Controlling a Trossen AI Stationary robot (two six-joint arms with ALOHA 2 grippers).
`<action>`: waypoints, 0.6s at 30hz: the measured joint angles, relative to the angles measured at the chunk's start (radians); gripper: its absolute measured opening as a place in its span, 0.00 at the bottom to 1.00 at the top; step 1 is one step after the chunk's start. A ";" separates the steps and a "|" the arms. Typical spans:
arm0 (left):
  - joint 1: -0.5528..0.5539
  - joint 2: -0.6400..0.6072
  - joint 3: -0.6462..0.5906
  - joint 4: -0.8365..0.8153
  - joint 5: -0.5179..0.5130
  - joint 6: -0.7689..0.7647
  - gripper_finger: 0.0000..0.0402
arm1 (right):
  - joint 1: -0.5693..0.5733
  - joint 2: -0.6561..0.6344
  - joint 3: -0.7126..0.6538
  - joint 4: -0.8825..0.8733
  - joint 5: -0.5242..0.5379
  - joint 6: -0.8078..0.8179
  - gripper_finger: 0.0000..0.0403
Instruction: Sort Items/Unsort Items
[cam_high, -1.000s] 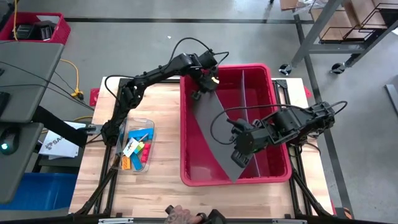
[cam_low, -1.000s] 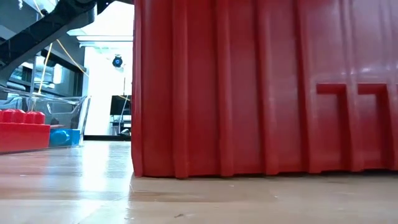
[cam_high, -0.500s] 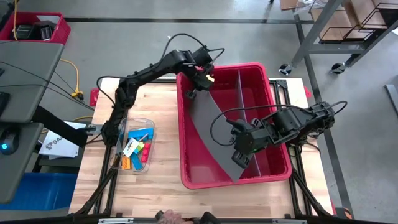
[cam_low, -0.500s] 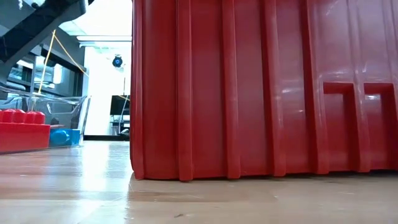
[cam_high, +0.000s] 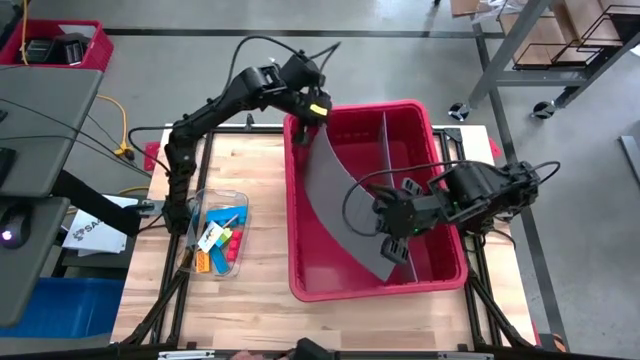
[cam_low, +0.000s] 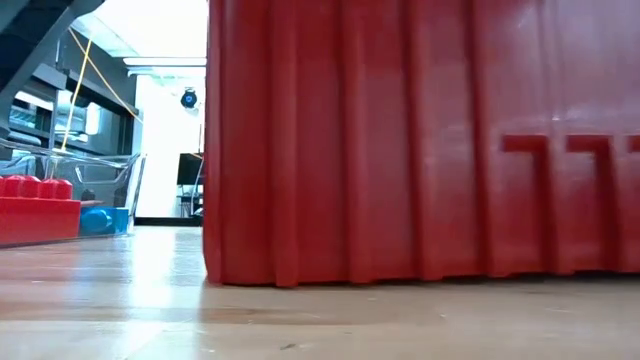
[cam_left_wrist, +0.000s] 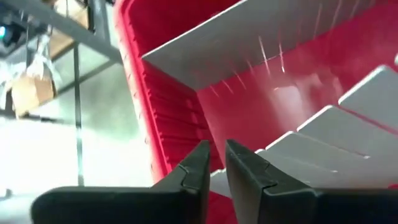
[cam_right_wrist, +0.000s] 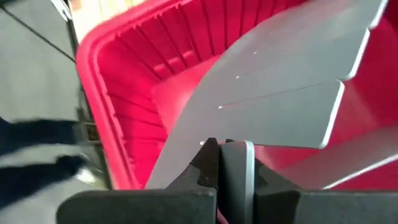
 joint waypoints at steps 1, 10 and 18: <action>0.000 -0.007 0.000 -0.007 -0.003 -0.016 0.15 | -0.004 0.009 0.000 -0.001 0.002 -0.045 0.00; 0.006 -0.157 -0.001 -0.027 -0.080 -0.020 0.26 | -0.057 0.028 0.000 -0.002 0.054 -0.180 0.00; 0.019 -0.307 -0.001 -0.006 -0.136 -0.054 0.27 | -0.058 -0.069 0.063 0.010 0.054 -0.036 0.00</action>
